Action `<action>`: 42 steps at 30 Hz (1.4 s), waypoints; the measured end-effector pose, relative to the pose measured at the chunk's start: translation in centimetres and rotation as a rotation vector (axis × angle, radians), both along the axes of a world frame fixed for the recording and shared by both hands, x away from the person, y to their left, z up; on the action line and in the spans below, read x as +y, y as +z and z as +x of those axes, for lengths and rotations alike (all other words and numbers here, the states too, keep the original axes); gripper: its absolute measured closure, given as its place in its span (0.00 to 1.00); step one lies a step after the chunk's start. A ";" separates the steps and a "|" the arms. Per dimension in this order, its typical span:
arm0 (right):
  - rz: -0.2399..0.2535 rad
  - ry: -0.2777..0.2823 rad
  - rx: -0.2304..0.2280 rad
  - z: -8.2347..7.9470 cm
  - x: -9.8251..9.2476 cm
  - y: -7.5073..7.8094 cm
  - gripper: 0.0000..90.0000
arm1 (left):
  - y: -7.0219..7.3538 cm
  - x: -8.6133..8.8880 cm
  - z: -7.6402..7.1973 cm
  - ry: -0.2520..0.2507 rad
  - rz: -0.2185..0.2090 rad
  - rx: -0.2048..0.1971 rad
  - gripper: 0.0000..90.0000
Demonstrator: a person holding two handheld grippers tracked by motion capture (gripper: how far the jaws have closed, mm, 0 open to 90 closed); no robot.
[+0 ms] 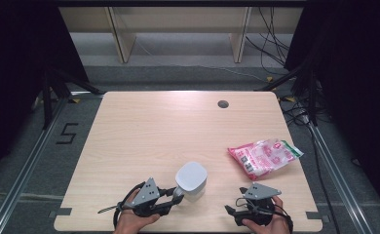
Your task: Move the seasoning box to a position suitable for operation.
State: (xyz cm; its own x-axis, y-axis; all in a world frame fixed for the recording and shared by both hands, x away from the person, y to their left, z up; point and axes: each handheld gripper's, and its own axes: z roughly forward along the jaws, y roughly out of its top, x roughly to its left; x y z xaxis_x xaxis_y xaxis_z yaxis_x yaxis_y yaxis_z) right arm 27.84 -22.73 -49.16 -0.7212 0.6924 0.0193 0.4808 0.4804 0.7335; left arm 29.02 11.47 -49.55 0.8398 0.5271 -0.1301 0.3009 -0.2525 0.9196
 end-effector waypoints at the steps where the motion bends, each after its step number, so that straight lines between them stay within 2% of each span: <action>1: 0.001 0.000 0.003 0.0 0.0 0.0 0.23 | 0.0 -0.2 0.2 0.017 -0.004 0.006 0.75; 2: 0.002 0.003 0.009 0.0 0.0 0.0 0.23 | -0.1 -0.3 0.7 0.016 -0.004 -0.006 0.76; 4: -0.005 0.008 -0.008 0.0 0.0 -0.1 0.23 | 0.0 -0.5 0.9 0.027 -0.006 -0.002 0.76; 5: 0.000 0.002 0.003 0.0 0.0 0.0 0.23 | 0.0 -0.5 1.0 0.031 0.004 -0.004 0.76; 6: 0.002 0.001 0.010 0.0 0.0 0.0 0.23 | -0.1 -0.6 1.3 0.030 -0.007 -0.007 0.76; 11: 0.003 0.006 0.010 0.0 0.0 0.0 0.23 | 0.0 -0.9 2.4 0.045 -0.005 -0.009 0.76; 13: 0.002 0.006 0.010 0.0 0.0 0.0 0.23 | 0.1 -0.9 2.8 0.054 0.015 -0.016 0.76; 16: 0.003 0.007 0.011 0.0 0.0 0.0 0.23 | -0.1 -1.0 3.3 0.056 0.003 -0.019 0.76; 23: 0.009 0.005 0.009 0.0 0.1 -0.1 0.23 | 0.0 -0.9 4.5 0.071 0.015 -0.017 0.76; 25: 0.009 0.005 0.008 0.0 0.1 -0.1 0.23 | 0.0 -1.0 4.6 0.069 0.005 -0.019 0.75; 27: 0.006 0.003 0.006 0.0 0.1 -0.1 0.23 | 0.0 -0.9 4.8 0.079 0.019 -0.019 0.76; 29: 0.006 0.003 0.006 0.0 0.1 -0.1 0.23 | 0.0 -0.9 5.2 0.065 0.009 -0.016 0.75; 31: 0.006 0.003 0.006 0.0 0.1 -0.1 0.23 | 0.0 -0.7 5.4 0.082 0.014 -0.017 0.75; 34: 0.004 0.007 0.019 0.0 0.1 -0.1 0.23 | 0.1 -0.2 5.8 0.085 0.020 -0.016 0.75; 40: 0.000 0.020 0.009 0.2 0.1 -0.2 0.23 | 0.0 -0.1 6.3 0.093 0.010 -0.009 0.75; 42: 0.001 0.019 0.012 0.1 0.1 -0.2 0.23 | 0.1 0.0 6.4 0.099 0.021 -0.013 0.75</action>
State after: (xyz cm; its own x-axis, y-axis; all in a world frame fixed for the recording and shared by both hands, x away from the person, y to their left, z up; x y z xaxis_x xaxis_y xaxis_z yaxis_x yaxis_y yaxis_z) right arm 27.98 -22.63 -49.37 -0.7342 0.6783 0.0285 0.4800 0.4889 0.7284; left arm 35.47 11.44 -49.46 0.7850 0.6102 -0.1074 0.3131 -0.2412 0.9186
